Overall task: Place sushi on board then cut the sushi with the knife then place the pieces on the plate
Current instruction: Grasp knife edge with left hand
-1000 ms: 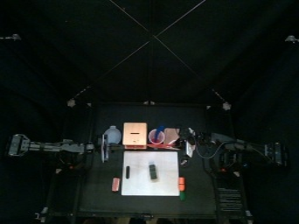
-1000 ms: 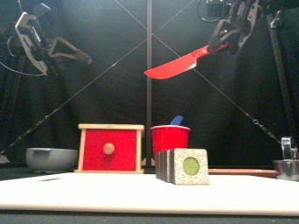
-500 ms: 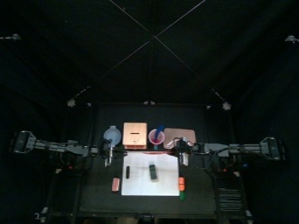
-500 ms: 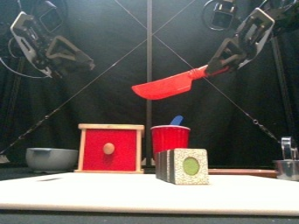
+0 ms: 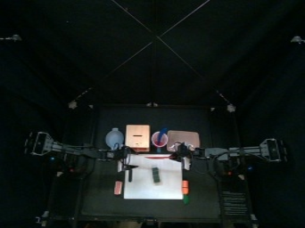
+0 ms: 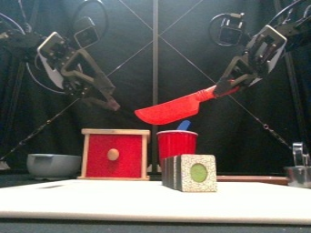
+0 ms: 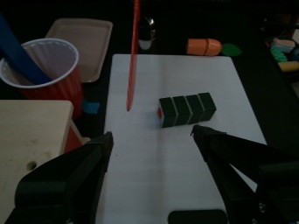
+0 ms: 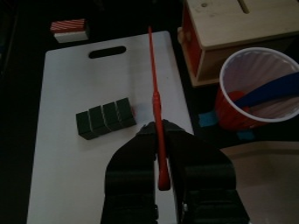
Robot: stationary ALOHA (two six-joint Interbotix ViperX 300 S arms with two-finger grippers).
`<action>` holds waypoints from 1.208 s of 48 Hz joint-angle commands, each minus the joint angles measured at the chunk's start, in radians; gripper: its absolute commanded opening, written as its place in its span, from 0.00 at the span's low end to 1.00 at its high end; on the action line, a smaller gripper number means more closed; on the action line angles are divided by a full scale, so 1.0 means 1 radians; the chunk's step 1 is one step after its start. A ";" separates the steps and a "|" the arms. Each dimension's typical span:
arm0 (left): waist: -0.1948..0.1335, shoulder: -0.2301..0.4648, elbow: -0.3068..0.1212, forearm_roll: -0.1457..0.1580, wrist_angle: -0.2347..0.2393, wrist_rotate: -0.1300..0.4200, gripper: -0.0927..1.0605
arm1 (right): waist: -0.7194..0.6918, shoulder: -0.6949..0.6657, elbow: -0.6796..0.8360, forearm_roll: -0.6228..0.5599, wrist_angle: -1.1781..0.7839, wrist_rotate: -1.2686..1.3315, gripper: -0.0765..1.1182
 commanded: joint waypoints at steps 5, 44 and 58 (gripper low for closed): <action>0.005 0.074 -0.100 -0.008 -0.002 0.000 0.96 | 0.020 0.006 -0.012 0.026 -0.017 0.000 0.33; 0.002 0.247 -0.212 -0.003 0.015 0.002 0.95 | 0.083 0.064 -0.029 0.051 -0.058 0.000 0.33; -0.003 0.262 -0.213 -0.005 0.015 0.002 0.89 | 0.084 0.064 -0.031 0.055 -0.066 -0.002 0.33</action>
